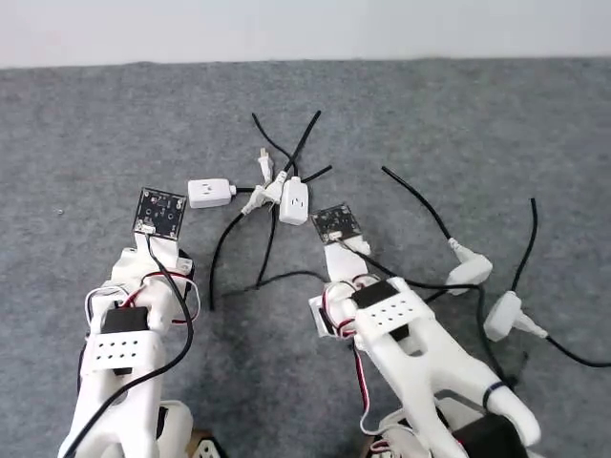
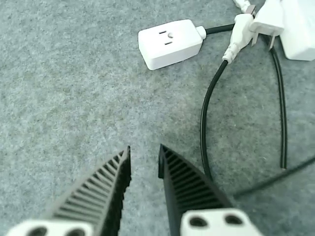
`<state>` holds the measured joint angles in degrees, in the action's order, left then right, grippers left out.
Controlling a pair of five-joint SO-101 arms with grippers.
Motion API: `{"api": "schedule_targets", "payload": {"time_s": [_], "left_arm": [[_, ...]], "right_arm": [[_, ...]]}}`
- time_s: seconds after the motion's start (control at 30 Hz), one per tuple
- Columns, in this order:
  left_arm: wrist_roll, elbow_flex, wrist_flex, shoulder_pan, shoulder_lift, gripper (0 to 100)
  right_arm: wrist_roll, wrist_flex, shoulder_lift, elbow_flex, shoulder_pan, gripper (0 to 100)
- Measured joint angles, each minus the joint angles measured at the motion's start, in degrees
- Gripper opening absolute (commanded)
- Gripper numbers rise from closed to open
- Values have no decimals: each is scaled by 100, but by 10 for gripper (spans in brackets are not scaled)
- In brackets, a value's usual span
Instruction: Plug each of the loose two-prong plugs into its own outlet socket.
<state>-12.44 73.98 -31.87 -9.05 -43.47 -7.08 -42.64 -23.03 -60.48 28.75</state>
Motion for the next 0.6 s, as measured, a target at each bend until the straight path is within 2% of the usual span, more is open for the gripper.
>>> {"api": "schedule_targets", "payload": {"time_s": [0.13, 0.3, 0.37, 0.47, 0.53, 0.6], "left_arm": [[0, 0, 0, 0, 0, 91], [0, 70, 0, 0, 0, 91], [0, 79, 0, 0, 0, 91], [0, 79, 0, -9, 0, 91], [0, 79, 0, -9, 0, 91], [0, 79, 0, -9, 0, 91]], "right_arm": [[0, -273, -35, 123, -53, 216], [0, -1336, -35, 1029, -9, 210], [0, -1793, -35, 1442, -9, 158], [0, -2312, -35, 1881, 0, 0], [0, -2462, -35, 1978, 193, 34], [246, -2549, -35, 2004, 440, 5]]}}
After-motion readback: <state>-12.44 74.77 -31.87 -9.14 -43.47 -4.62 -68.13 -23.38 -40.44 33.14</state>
